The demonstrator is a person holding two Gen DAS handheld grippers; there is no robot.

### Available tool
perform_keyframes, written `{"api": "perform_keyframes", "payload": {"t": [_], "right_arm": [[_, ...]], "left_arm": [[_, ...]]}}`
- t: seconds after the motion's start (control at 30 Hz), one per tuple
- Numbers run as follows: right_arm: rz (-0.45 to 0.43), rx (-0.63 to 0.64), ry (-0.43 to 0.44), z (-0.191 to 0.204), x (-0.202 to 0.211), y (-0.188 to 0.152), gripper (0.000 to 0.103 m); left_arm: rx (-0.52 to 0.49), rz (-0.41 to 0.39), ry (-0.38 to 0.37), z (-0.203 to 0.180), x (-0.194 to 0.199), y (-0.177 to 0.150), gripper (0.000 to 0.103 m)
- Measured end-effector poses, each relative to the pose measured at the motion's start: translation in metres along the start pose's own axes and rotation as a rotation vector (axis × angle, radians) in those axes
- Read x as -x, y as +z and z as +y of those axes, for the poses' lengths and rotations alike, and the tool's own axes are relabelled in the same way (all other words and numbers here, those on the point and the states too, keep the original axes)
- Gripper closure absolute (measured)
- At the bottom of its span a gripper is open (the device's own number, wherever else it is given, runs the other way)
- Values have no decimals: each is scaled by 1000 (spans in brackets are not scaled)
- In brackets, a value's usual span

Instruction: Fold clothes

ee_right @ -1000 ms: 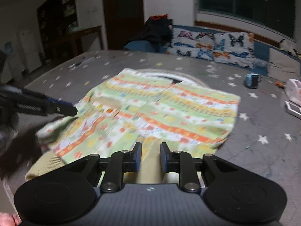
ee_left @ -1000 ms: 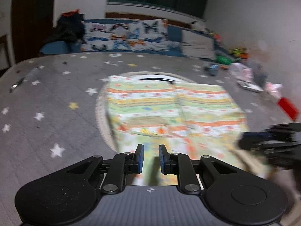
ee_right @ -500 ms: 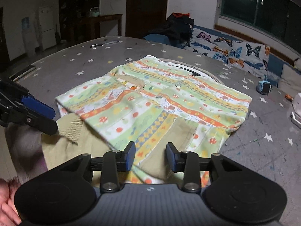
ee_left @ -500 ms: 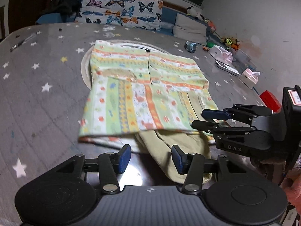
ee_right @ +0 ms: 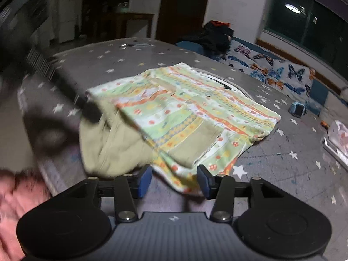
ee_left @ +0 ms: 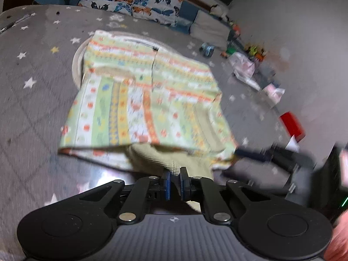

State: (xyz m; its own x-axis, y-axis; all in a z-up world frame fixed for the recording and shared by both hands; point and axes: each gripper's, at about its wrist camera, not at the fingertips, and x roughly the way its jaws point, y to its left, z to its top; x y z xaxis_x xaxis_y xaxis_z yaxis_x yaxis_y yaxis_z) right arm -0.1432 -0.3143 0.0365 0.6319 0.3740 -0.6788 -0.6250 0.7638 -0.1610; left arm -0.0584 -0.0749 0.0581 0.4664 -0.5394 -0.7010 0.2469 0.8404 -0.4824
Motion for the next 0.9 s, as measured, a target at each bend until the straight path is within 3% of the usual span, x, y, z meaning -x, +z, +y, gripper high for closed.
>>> {"api": "perform_keyframes", "payload": {"t": [0.17, 0.43, 0.53, 0.57, 0.6, 0.67, 0.77, 0.83, 0.9], "right_arm": [[-13, 93, -2, 15, -2, -6, 47], [-102, 161, -10, 30, -25, 10, 50], [-96, 160, 6, 31, -38, 18, 64], [-86, 137, 18, 28, -41, 21, 75], [-76, 113, 30, 25, -44, 25, 80], [-66, 51, 61, 16, -44, 32, 86], [-63, -39, 95, 0, -41, 42, 89], [-63, -83, 108, -9, -40, 46, 89], [-64, -106, 113, -16, -40, 52, 89]], "left_arm": [[34, -33, -44, 1, 4, 30, 95], [56, -29, -73, 4, -1, 56, 95], [37, -24, -83, 7, 1, 54, 94], [29, -23, -86, 8, 2, 53, 94], [21, -22, -88, 9, 3, 52, 94], [1, -29, -95, 12, 8, 46, 90], [-47, -63, -97, 15, 20, 35, 80], [-106, -106, -61, 16, 30, 25, 60], [-187, -147, 0, 14, 38, 14, 58]]}}
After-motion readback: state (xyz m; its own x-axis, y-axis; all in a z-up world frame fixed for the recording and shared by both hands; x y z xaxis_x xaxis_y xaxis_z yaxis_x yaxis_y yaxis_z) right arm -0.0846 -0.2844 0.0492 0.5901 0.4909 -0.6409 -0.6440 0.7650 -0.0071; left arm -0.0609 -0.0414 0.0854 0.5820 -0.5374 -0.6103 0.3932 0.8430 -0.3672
